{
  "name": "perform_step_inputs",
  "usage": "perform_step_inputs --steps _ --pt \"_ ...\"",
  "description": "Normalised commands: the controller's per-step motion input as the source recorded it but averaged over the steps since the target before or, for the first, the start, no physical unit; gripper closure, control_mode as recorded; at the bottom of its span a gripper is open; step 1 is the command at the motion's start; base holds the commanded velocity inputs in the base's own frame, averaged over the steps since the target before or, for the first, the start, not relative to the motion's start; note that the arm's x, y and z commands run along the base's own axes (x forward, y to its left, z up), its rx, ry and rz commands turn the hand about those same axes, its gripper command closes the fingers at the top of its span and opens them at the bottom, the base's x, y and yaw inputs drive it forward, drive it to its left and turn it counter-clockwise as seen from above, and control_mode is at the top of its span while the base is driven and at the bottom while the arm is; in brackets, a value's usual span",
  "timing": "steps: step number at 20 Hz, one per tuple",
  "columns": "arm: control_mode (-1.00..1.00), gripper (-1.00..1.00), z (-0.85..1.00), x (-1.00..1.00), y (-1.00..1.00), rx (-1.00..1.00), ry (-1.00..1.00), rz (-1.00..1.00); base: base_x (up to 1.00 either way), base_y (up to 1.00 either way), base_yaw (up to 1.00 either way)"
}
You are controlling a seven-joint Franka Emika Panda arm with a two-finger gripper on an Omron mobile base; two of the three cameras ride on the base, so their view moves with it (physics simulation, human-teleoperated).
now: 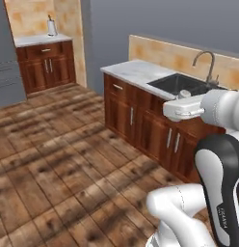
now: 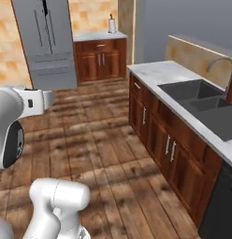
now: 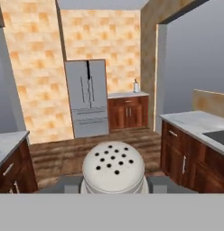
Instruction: Collect the paprika, ketchup, and shaker from the cabinet and place them next to the stove.
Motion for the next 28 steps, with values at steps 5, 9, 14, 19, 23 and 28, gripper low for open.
perform_step_inputs --steps 5,9,14,19,23,28 --pt "1.0 1.0 0.0 0.0 0.0 0.0 0.0 0.0 0.03 0.45 0.52" --pt "1.0 1.0 0.0 0.0 0.0 0.0 0.0 0.0 0.08 0.41 0.51" --pt "1.0 1.0 0.0 0.0 0.0 0.0 0.0 0.0 0.09 0.15 0.45" --pt "1.0 1.0 0.0 0.0 0.0 0.0 0.0 0.0 -0.08 0.0 0.36" --pt "1.0 1.0 0.0 0.0 0.0 0.0 0.0 0.0 -0.02 0.0 0.39" --pt "1.0 1.0 0.0 0.0 0.0 0.0 0.0 0.0 0.06 0.0 0.43"
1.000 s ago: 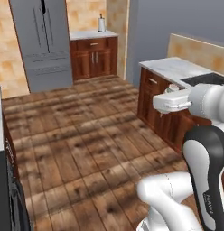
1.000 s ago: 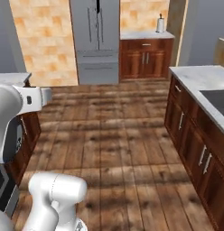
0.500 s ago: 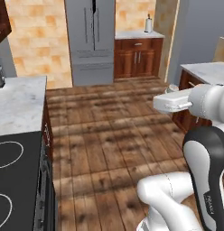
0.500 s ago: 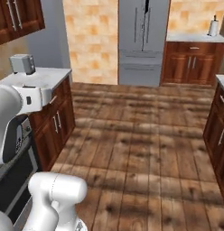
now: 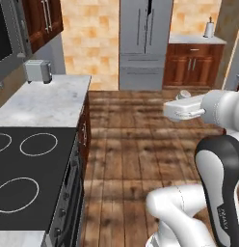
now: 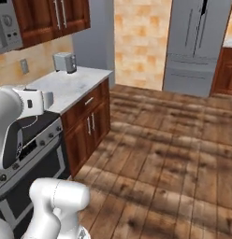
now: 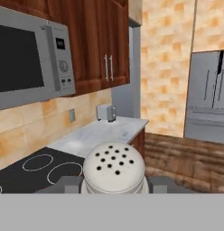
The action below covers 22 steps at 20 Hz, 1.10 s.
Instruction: Collect the paprika, ketchup, and shaker from the cabinet and place them next to the stove.
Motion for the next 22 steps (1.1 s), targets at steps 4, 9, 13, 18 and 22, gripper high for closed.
perform_step_inputs --steps 4,9,13,18,22 --pt "1.0 1.0 0.0 0.0 0.0 0.0 0.0 0.0 0.0 0.0 0.44" --pt "1.0 1.0 0.0 0.0 0.0 0.0 0.0 0.0 -0.12 0.0 0.44" --pt "1.0 1.0 0.0 0.0 0.0 0.0 0.0 0.0 -0.27 0.0 0.44" --pt "1.0 1.0 0.0 0.0 0.0 0.0 0.0 0.0 -0.01 0.0 0.44" --pt "1.0 1.0 0.0 0.0 0.0 0.0 0.0 0.0 0.2 -0.01 0.46"
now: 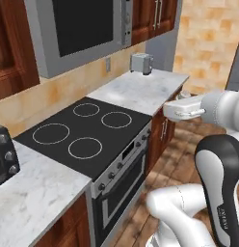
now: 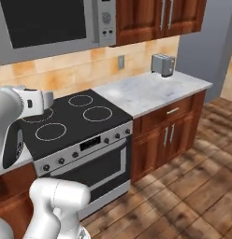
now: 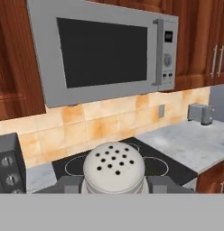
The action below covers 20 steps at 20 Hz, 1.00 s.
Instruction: Collect the paprika, ketchup, and shaker from the cabinet and place them next to the stove.
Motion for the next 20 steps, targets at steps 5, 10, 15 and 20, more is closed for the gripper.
perform_step_inputs --steps 5,10,15,20 --pt "1.0 1.0 0.0 0.0 0.0 0.0 0.0 0.0 0.18 -0.03 0.47" --pt "1.0 1.0 0.0 0.0 0.0 0.0 0.0 0.0 0.47 -0.13 0.46" --pt "1.0 1.0 0.0 0.0 0.0 0.0 0.0 0.0 0.67 -0.25 0.45" --pt "1.0 1.0 0.0 0.0 0.0 0.0 0.0 0.0 0.75 -0.28 0.41"
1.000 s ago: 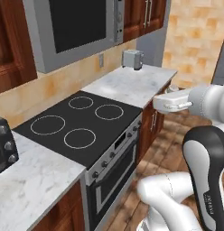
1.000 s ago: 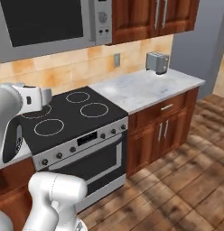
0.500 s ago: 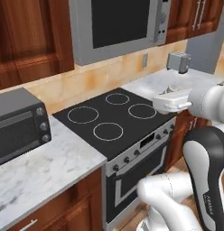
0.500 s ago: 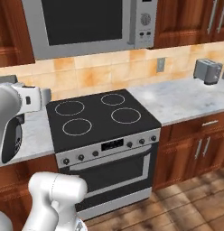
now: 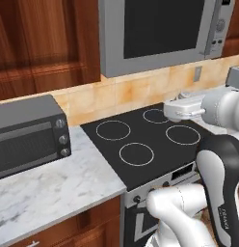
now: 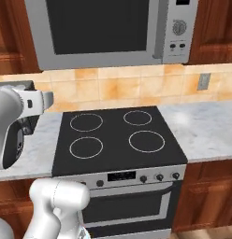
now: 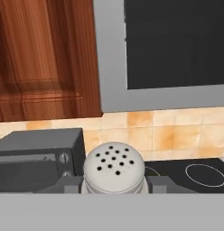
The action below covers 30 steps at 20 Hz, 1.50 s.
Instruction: Collect the paprika, ketchup, and shaker from the cabinet and place them next to the stove.
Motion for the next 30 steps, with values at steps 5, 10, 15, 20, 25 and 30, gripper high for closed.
perform_step_inputs --steps 5,10,15,20,25,30 --pt "1.0 1.0 0.0 0.0 0.0 0.0 0.0 0.0 0.55 -0.21 0.4" --pt "1.0 1.0 0.0 0.0 0.0 0.0 0.0 0.0 0.24 -0.04 0.41" --pt "-1.0 1.0 -0.06 0.08 -0.01 0.0 0.0 0.08 0.26 -0.04 0.33" --pt "-1.0 1.0 -0.34 0.42 -0.05 -0.03 0.01 0.2 0.0 0.0 0.0" --pt "-1.0 1.0 -0.63 0.38 0.0 -0.05 0.08 0.19 0.0 0.0 0.0" --pt "-1.0 1.0 -0.65 0.4 0.0 -0.1 0.06 0.2 0.0 0.0 0.0"
